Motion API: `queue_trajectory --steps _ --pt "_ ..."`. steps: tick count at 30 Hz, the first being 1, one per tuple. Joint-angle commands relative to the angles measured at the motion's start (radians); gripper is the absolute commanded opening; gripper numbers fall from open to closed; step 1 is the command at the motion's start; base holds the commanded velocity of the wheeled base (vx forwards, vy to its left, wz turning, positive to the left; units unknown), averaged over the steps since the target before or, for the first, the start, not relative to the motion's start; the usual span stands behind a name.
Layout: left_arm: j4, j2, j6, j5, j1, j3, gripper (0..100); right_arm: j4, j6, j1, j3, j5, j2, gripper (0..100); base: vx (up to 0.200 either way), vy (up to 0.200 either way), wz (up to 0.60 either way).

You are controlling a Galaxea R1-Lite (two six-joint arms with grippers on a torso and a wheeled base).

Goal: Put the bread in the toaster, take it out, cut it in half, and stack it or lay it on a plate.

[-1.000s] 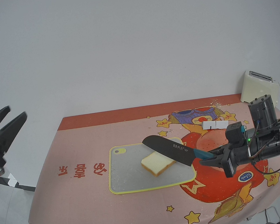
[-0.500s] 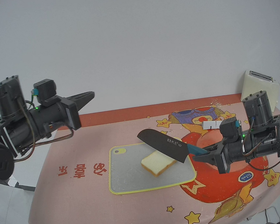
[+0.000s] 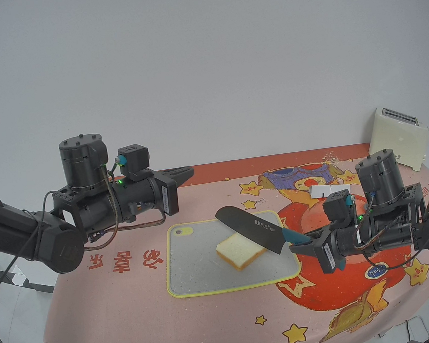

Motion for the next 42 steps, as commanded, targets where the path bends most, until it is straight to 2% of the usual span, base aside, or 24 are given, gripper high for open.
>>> queue_trajectory --steps 1,6,11,23,40,42 --pt "-0.003 0.064 0.001 0.001 -0.022 -0.013 0 -0.002 -0.002 0.005 0.003 -0.005 0.016 0 0.0 0.0 0.0" --pt "-0.008 0.118 0.003 -0.013 -0.025 -0.041 0 -0.002 -0.002 0.007 0.015 -0.005 0.03 0 0.0 0.0 0.0" --pt "-0.009 0.158 0.003 -0.056 -0.029 -0.093 0 -0.081 -0.002 0.007 0.043 -0.007 0.035 0 0.0 0.0 0.0" --pt "-0.02 0.207 0.001 -0.054 -0.109 -0.112 0 -0.097 -0.003 0.004 0.054 -0.007 0.051 0 0.0 0.0 0.0" --pt "-0.022 0.27 0.001 -0.039 -0.111 -0.115 0 -0.097 -0.003 0.005 0.054 -0.008 0.054 0 0.0 0.0 0.0" --pt "-0.051 0.288 -0.001 -0.037 -0.111 -0.116 0 -0.095 -0.008 0.005 0.054 -0.007 0.054 0 0.0 0.0 0.0"
